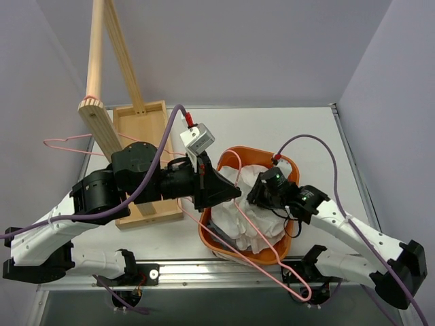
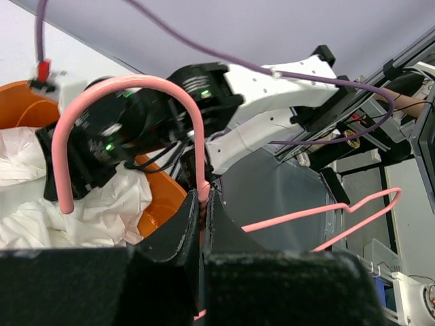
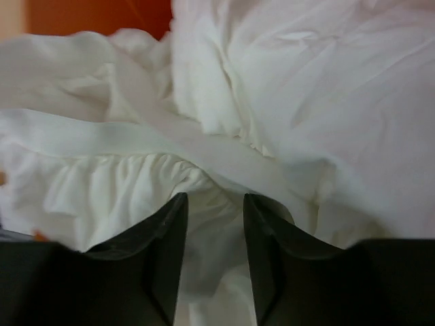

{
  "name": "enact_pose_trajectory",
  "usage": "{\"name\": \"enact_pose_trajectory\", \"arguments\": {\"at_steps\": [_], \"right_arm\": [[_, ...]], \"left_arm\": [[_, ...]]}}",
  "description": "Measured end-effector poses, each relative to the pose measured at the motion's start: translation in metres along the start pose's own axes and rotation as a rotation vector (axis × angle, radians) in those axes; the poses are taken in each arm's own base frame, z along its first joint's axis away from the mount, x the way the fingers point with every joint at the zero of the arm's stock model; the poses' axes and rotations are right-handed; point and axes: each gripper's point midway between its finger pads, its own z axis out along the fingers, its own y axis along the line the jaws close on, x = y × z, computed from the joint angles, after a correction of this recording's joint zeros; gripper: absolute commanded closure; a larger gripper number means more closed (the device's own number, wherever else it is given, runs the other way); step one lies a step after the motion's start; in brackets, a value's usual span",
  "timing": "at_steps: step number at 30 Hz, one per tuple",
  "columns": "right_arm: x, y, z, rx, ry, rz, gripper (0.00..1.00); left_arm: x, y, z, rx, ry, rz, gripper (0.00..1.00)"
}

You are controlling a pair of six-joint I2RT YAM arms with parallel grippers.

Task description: Remove the skirt from the hanger

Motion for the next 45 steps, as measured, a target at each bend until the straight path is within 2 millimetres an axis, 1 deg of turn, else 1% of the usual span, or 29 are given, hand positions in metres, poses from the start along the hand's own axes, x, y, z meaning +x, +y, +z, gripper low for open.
{"name": "enact_pose_trajectory", "arguments": {"at_steps": [1,2,4,5,6,7,8,10,11,14,17,18,20,21,24,26,27,30,32,34,37,38,39,45], "right_arm": [[-0.008,0.008,-0.01,-0.032,-0.023,-0.002,0.54],[-0.02,0.019,-0.026,-0.08,-0.054,-0.001,0.52],[-0.042,0.043,-0.06,-0.188,-0.122,0.01,0.42],[-0.054,0.052,-0.079,-0.24,-0.16,0.018,0.34],[-0.065,0.061,-0.099,-0.292,-0.201,0.03,0.04],[-0.075,0.067,-0.118,-0.336,-0.241,0.046,0.0],[-0.083,0.07,-0.134,-0.367,-0.277,0.048,0.0],[-0.091,0.068,-0.161,-0.418,-0.333,0.058,0.0],[-0.093,0.064,-0.173,-0.439,-0.358,0.055,0.0],[-0.091,0.051,-0.193,-0.45,-0.385,0.035,0.03],[-0.085,0.044,-0.206,-0.466,-0.384,-0.002,0.11],[-0.082,0.043,-0.211,-0.479,-0.379,-0.017,0.16],[-0.074,0.039,-0.22,-0.501,-0.359,-0.047,0.2],[-0.069,0.036,-0.226,-0.51,-0.345,-0.067,0.23],[-0.062,0.03,-0.242,-0.533,-0.333,-0.097,0.28],[-0.056,0.025,-0.251,-0.554,-0.328,-0.111,0.34],[-0.053,0.023,-0.255,-0.569,-0.324,-0.118,0.39],[-0.04,0.019,-0.267,-0.63,-0.305,-0.143,0.46],[-0.031,0.019,-0.274,-0.678,-0.29,-0.159,0.48],[-0.023,0.018,-0.276,-0.711,-0.274,-0.17,0.51],[-0.012,0.017,-0.271,-0.728,-0.233,-0.184,0.53],[-0.01,0.017,-0.269,-0.729,-0.222,-0.187,0.57],[-0.008,0.017,-0.267,-0.727,-0.216,-0.189,0.63],[-0.003,0.017,-0.261,-0.721,-0.194,-0.195,0.64]], "left_arm": [[0.0,0.001,0.001,-0.003,0.0,0.0,0.98],[0.0,0.002,0.001,-0.008,0.0,0.0,0.98],[0.0,0.004,0.002,-0.019,-0.002,0.002,0.98],[0.0,0.005,0.003,-0.026,-0.002,0.005,0.98],[0.001,0.007,0.004,-0.033,0.0,0.008,0.98],[0.002,0.009,0.005,-0.041,0.003,0.011,0.98],[0.004,0.011,0.007,-0.049,0.008,0.013,0.98],[0.008,0.016,0.012,-0.065,0.022,0.019,0.98],[0.01,0.018,0.016,-0.072,0.033,0.023,0.98],[0.021,0.027,0.029,-0.099,0.072,0.038,0.98],[0.031,0.04,0.042,-0.149,0.113,0.057,0.98],[0.032,0.044,0.045,-0.168,0.122,0.066,0.98],[0.032,0.052,0.05,-0.208,0.137,0.086,0.98],[0.03,0.054,0.052,-0.225,0.136,0.096,0.98],[0.019,0.061,0.052,-0.271,0.122,0.127,0.98],[0.011,0.065,0.05,-0.293,0.11,0.139,0.98],[0.006,0.067,0.048,-0.302,0.104,0.143,0.98],[-0.004,0.072,0.046,-0.335,0.094,0.146,0.98],[-0.009,0.076,0.046,-0.356,0.088,0.145,0.98],[-0.01,0.081,0.046,-0.371,0.093,0.144,0.98],[-0.005,0.086,0.048,-0.389,0.119,0.145,0.98],[-0.002,0.088,0.048,-0.395,0.131,0.146,0.98],[0.0,0.09,0.049,-0.399,0.14,0.148,0.98],[0.002,0.095,0.05,-0.413,0.16,0.155,0.98]]}}
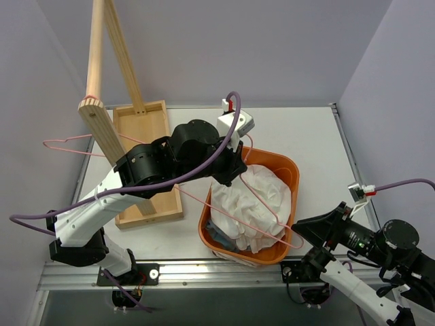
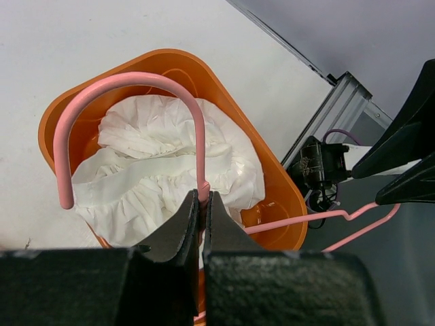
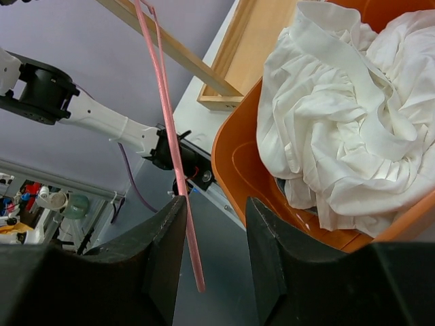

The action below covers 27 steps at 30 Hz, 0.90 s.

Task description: Remove the skirt from the hanger

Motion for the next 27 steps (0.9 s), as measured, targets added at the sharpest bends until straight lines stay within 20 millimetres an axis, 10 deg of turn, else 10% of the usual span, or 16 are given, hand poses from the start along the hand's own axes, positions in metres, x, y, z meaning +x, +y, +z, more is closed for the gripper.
{"name": "enact_pose_trajectory", "arguments": {"at_steps": [17,27], "right_arm": [[0.001,0.015,-0.001,-0.08,-0.008,-0.032,0.54],[0.007,0.018,-0.001,-0.103,0.016,-0.047,0.68]], "left_arm": [[-0.006,0.008,-0.003,-0.014,-0.01,-0.004,0.98],[-0.007,0.006,-0.004,-0.006,-0.011,-0.007,0.98]]}}
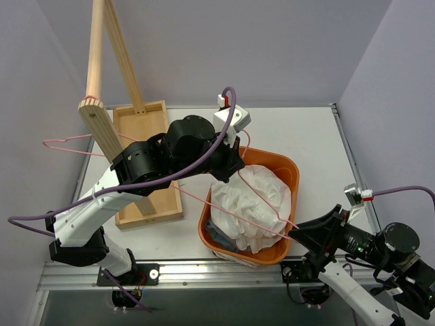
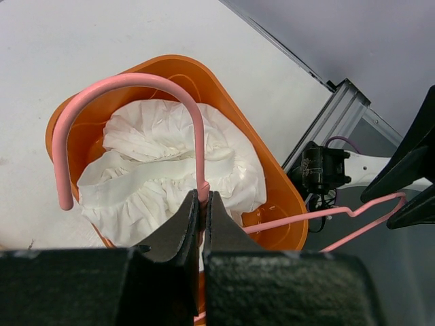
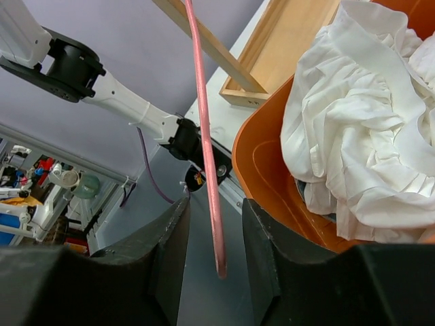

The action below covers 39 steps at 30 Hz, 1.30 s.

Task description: Remove the skirt from the hanger

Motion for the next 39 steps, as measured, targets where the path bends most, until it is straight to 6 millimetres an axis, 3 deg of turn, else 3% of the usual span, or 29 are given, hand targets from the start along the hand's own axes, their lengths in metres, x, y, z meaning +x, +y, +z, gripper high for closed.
{"name": "enact_pose_trajectory", "arguments": {"at_steps": [4,6,7,10,12,14,15,17,24,29,34,39], "right_arm": [[0.004,-0.002,0.003,-0.002,0.016,0.005,0.73],[0.006,-0.004,0.005,-0.001,0.023,0.007,0.84],[0.007,-0.005,0.006,0.001,0.026,0.008,1.0],[0.009,-0.004,0.006,-0.013,0.036,0.003,1.0],[0.007,-0.001,0.007,-0.025,0.03,-0.006,1.0],[0.006,-0.002,0.007,-0.022,0.026,-0.006,1.0],[0.006,-0.002,0.007,-0.018,0.022,-0.006,1.0],[0.004,-0.005,0.007,-0.002,0.009,-0.004,1.0],[0.005,-0.012,0.001,0.038,-0.018,-0.003,1.0],[0.003,-0.016,-0.001,0.064,-0.032,-0.001,1.0],[-0.018,-0.01,-0.005,0.084,-0.095,-0.028,1.0],[-0.048,-0.005,0.011,0.098,-0.134,-0.068,1.0]], "left_arm": [[-0.001,-0.002,-0.001,0.009,-0.003,-0.004,0.98],[-0.002,-0.003,-0.002,0.012,-0.005,-0.005,0.98],[-0.002,-0.003,-0.002,0.016,-0.005,-0.005,0.98],[-0.003,-0.004,-0.002,0.019,-0.005,-0.005,0.98],[-0.003,-0.003,-0.002,0.016,-0.006,-0.007,0.81],[-0.003,-0.002,-0.002,0.015,-0.006,-0.005,0.5],[-0.003,-0.002,-0.002,0.015,-0.007,-0.009,0.23],[-0.003,-0.004,-0.002,0.022,-0.005,-0.021,0.06],[-0.008,-0.007,-0.008,0.04,-0.029,-0.052,0.06],[-0.017,-0.011,-0.032,0.088,-0.088,-0.068,0.06],[-0.025,-0.027,-0.067,0.215,-0.152,-0.083,0.06],[-0.007,-0.034,-0.084,0.301,-0.145,-0.103,0.06]]}}
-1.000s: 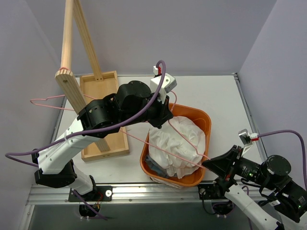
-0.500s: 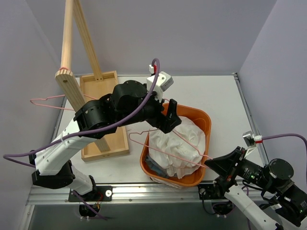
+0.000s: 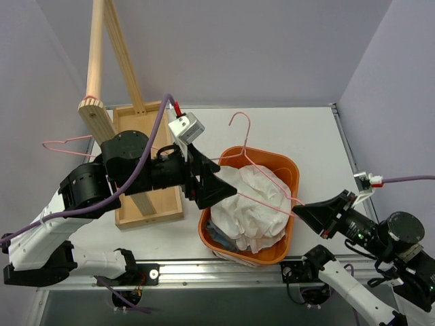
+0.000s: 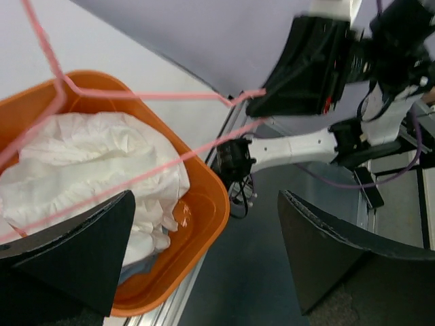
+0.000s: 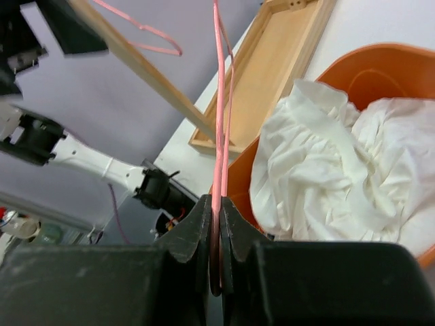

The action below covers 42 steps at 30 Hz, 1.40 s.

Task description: Remove the skirt from the hanger

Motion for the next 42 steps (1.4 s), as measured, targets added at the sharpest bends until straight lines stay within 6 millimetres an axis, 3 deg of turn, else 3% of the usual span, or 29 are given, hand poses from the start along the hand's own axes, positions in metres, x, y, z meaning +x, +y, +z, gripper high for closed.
{"name": "enact_pose_trajectory", "arguments": {"at_steps": [3,7,12,15,20,29,38,42], "right_arm": [[-0.02,-0.002,0.028,0.03,0.005,-0.041,1.0],[-0.042,-0.016,0.085,0.088,0.039,-0.101,1.0],[-0.049,-0.036,0.139,0.122,0.066,-0.134,1.0],[-0.056,-0.035,0.16,0.097,0.052,-0.146,1.0],[-0.084,-0.013,0.186,0.005,0.003,-0.169,1.0],[-0.125,0.039,0.224,-0.238,-0.058,-0.216,1.0],[-0.124,0.063,0.266,-0.425,-0.016,-0.212,1.0],[-0.117,0.082,0.274,-0.482,-0.006,-0.218,1.0]], "left_arm": [[0.023,0.004,-0.003,0.01,0.045,-0.019,0.06],[0.06,0.019,-0.007,-0.014,0.113,-0.04,0.06],[0.094,0.033,-0.013,-0.044,0.171,-0.057,0.06],[0.114,0.043,-0.014,-0.064,0.204,-0.064,0.06],[0.15,0.06,-0.011,-0.11,0.278,-0.081,0.06],[0.189,0.079,-0.008,-0.16,0.347,-0.117,0.06],[0.204,0.079,-0.004,-0.139,0.353,-0.158,0.06],[0.205,0.077,-0.001,-0.124,0.343,-0.176,0.06]]}}
